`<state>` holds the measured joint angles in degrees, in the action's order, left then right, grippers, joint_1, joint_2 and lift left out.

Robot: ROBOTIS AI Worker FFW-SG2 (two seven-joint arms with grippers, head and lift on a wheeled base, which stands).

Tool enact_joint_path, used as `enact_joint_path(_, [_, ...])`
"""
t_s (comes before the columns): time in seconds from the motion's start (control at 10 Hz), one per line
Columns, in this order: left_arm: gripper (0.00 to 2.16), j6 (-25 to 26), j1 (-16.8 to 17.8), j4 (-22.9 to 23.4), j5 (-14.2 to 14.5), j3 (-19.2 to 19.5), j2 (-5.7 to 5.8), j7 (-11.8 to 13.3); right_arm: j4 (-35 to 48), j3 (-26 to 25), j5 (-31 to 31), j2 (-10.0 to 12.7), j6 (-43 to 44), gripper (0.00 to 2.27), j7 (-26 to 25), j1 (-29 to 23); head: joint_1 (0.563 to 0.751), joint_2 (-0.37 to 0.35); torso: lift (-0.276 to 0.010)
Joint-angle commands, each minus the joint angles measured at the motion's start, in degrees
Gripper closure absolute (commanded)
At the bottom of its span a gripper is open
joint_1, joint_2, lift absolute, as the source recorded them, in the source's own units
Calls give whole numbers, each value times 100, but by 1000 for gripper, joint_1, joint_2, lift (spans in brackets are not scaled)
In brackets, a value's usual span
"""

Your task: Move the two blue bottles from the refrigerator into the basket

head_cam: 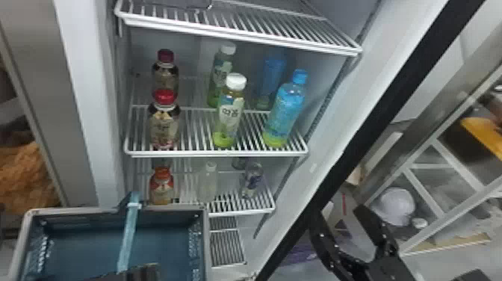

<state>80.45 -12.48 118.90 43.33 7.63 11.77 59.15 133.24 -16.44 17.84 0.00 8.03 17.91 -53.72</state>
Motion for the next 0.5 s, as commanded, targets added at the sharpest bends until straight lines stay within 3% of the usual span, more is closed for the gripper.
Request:
enact_joint_path(0.0, [1200,-2,-3,0,9,1,-8,0,0,0,0,5,-1,124,2,1,695,-350,0])
enact_joint_path(0.4, [1200,-2,-17,0,9,10,-8,0,-28,0,9,5,13,124,2,1,695,-350,0])
